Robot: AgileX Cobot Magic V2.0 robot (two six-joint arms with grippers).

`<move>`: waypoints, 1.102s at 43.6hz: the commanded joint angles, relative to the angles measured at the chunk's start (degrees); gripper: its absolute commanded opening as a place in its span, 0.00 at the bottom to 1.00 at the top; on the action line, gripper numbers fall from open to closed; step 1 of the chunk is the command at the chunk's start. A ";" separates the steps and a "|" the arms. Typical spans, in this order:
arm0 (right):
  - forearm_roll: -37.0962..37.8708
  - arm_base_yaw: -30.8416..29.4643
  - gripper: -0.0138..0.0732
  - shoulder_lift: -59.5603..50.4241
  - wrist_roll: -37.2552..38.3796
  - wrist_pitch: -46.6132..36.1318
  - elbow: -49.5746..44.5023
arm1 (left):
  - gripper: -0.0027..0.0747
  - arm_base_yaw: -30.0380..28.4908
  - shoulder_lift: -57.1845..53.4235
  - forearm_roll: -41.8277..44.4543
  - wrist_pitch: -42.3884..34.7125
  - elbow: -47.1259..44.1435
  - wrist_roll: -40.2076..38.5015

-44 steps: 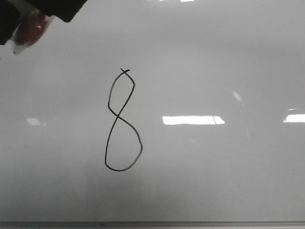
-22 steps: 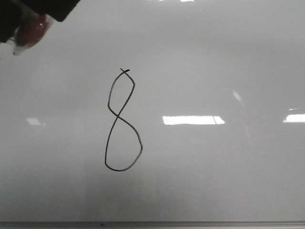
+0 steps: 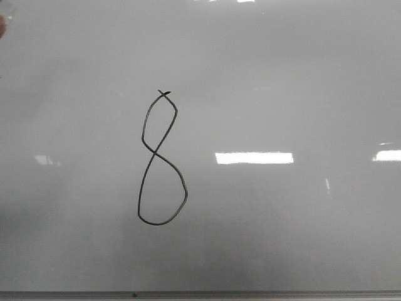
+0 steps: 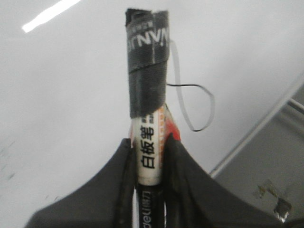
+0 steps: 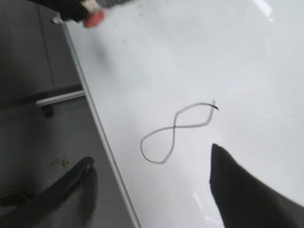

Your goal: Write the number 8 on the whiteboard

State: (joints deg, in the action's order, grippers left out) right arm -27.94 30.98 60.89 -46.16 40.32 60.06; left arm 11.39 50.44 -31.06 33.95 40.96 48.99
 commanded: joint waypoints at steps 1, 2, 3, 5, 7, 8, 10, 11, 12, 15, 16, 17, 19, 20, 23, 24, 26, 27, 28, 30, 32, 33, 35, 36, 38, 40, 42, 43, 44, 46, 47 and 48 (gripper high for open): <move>-1.59 -5.15 0.75 -8.14 3.90 -6.85 -5.42 | 0.01 -7.13 -0.37 -1.90 -9.40 -2.44 -6.25; -1.59 -6.55 0.75 -10.35 4.77 -7.74 -7.80 | 0.01 -8.38 -0.37 -2.58 -11.64 -3.52 -6.82; -1.59 -7.54 0.75 -12.00 5.81 -8.90 -9.57 | 0.01 -9.91 -0.37 -4.21 -13.52 -5.01 -7.33; -1.59 -9.64 0.75 -15.70 7.22 -10.64 -13.75 | 0.01 -11.75 -0.37 -7.69 -18.29 -7.20 -7.38; -1.59 -11.41 0.75 -19.73 8.66 -12.40 -17.80 | 0.01 -12.90 -0.37 -11.14 -23.61 -10.01 -7.38; -1.59 -12.07 0.75 -21.42 9.19 -13.16 -19.48 | 0.01 -13.20 -0.25 -12.29 -25.97 -10.73 -7.38; -1.59 -13.32 0.75 -25.21 10.18 -14.76 -23.18 | 0.01 -13.21 0.14 -14.60 -31.37 -13.45 -7.38; -1.59 -13.75 0.75 -26.78 10.50 -15.63 -24.67 | 0.01 -13.06 0.46 -15.66 -33.18 -14.30 -7.38; -1.59 -14.10 0.75 -28.26 10.50 -16.19 -26.10 | 0.01 -12.93 0.89 -15.79 -34.39 -15.00 -7.38; -1.59 -14.81 0.75 -32.51 10.50 -18.16 -30.27 | 0.01 -12.57 3.19 -15.67 -35.65 -16.06 -7.38; -1.59 -14.88 0.75 -33.87 10.50 -18.61 -31.67 | 0.01 -12.35 4.41 -15.67 -36.07 -16.05 -7.38; -1.59 -14.95 0.75 -34.80 10.44 -19.12 -32.61 | 0.01 -11.89 5.35 -15.67 -36.79 -16.05 -7.38; -1.59 -14.95 0.75 -36.58 10.44 -19.92 -34.46 | 0.01 -10.92 7.65 -15.67 -40.16 -16.05 -7.38; -1.59 -14.95 0.75 -37.17 10.44 -20.33 -35.14 | 0.01 -10.37 8.68 -15.67 -41.83 -16.05 -7.38; -1.59 -14.95 0.75 -38.41 10.44 -21.13 -36.87 | 0.01 -8.40 12.25 -15.67 -47.56 -16.05 -7.38; -1.59 -14.95 0.75 -38.59 10.44 -21.28 -37.16 | 0.01 -7.62 13.38 -15.46 -48.87 -15.80 -7.38; -1.59 -14.95 0.75 -38.60 10.44 -21.32 -37.60 | 0.01 -6.45 16.02 -15.02 -51.45 -15.41 -7.38; -1.59 -14.95 0.75 -38.60 10.44 -21.38 -37.70 | 0.01 -5.67 17.18 -14.59 -52.22 -15.06 -7.38; -1.59 -14.95 0.75 -38.60 10.44 -21.43 -37.76 | 0.01 -5.08 18.36 -14.34 -52.86 -14.64 -7.59; -1.59 -14.95 0.75 -38.60 10.44 -21.53 -37.90 | 0.01 -3.80 21.05 -13.40 -54.33 -13.64 -8.33; -1.59 -14.95 0.75 -38.60 10.44 -21.66 -37.89 | 0.01 -3.11 23.60 -12.46 -55.99 -12.79 -9.99; -1.59 -14.95 0.75 -38.60 10.44 -21.66 -37.89 | 0.01 -2.88 24.55 -11.59 -56.75 -12.25 -11.80; -1.59 -14.95 0.75 -38.60 10.44 -21.72 -37.89 | 0.01 -2.75 26.39 -9.71 -58.06 -11.70 -15.21; -1.59 -14.95 0.75 -38.60 10.44 -21.72 -37.89 | 0.01 -2.75 27.02 -7.80 -58.68 -11.37 -17.99; -1.59 -14.95 0.75 -38.60 10.44 -21.72 -37.89 | 0.01 -2.75 28.11 -4.44 -60.37 -11.22 -22.42; -1.59 -14.95 0.75 -38.60 10.44 -21.72 -37.89 | 0.01 -2.75 28.66 -0.36 -61.74 -11.22 -27.70; -1.59 -14.95 0.75 -38.60 10.44 -21.72 -37.89 | 0.01 -2.75 29.10 5.11 -63.31 -11.22 -32.17; -1.59 -14.95 0.75 -38.60 10.44 -21.72 -37.89 | 0.01 -2.75 29.37 7.67 -63.90 -11.22 -35.20; -1.59 -14.95 0.75 -38.60 10.44 -21.72 -37.94 | 0.01 -2.75 29.38 10.27 -64.53 -11.22 -36.62; -1.59 -14.95 0.75 -38.60 10.44 -21.72 -37.94 | 0.01 -2.75 29.67 15.10 -65.58 -11.22 -40.73; -1.59 -14.95 0.75 -38.60 10.44 -21.72 -37.94 | 0.01 -2.75 29.77 16.23 -65.86 -11.22 -42.06; -1.59 -14.95 0.75 -38.60 10.44 -21.72 -37.94 | 0.01 -2.75 29.92 16.79 -66.00 -11.22 -42.93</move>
State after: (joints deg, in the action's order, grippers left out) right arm -28.29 16.34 22.18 -35.86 22.98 20.76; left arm 8.31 81.31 -20.94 -25.92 28.10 12.77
